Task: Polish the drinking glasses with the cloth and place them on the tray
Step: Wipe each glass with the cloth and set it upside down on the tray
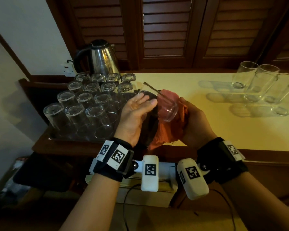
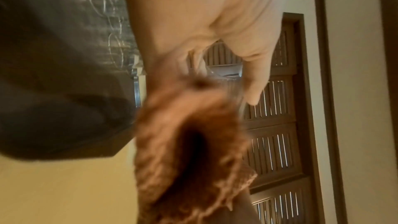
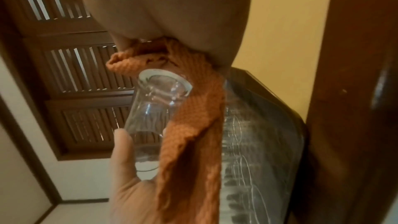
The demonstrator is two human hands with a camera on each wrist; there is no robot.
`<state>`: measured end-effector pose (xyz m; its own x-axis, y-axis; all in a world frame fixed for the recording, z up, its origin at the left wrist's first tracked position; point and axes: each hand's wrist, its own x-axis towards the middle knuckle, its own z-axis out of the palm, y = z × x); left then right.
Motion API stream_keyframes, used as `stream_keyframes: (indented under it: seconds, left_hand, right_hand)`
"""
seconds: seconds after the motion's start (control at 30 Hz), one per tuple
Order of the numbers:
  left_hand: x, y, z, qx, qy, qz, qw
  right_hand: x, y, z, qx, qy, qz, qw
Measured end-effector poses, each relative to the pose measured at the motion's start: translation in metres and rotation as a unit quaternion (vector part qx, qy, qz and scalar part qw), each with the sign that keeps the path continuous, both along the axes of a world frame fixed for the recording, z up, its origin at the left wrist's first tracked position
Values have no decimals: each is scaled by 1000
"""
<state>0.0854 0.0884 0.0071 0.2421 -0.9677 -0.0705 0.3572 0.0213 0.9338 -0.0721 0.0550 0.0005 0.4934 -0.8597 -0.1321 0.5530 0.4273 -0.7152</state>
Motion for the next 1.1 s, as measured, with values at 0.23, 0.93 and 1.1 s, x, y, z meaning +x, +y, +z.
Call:
stream_keyframes:
  seconds: [0.23, 0.93, 1.1]
  left_hand:
    - [8, 2, -4, -50, -103, -18, 993]
    - [20, -1, -5, -75, -163, 66, 982]
    - [7, 2, -12, -79, -173, 58, 980]
  right_hand:
    - [15, -7, -3, -81, 82, -80, 990]
    - [19, -2, -4, -110, 125, -85, 982]
    - [18, -11, 10, -101, 112, -102, 983]
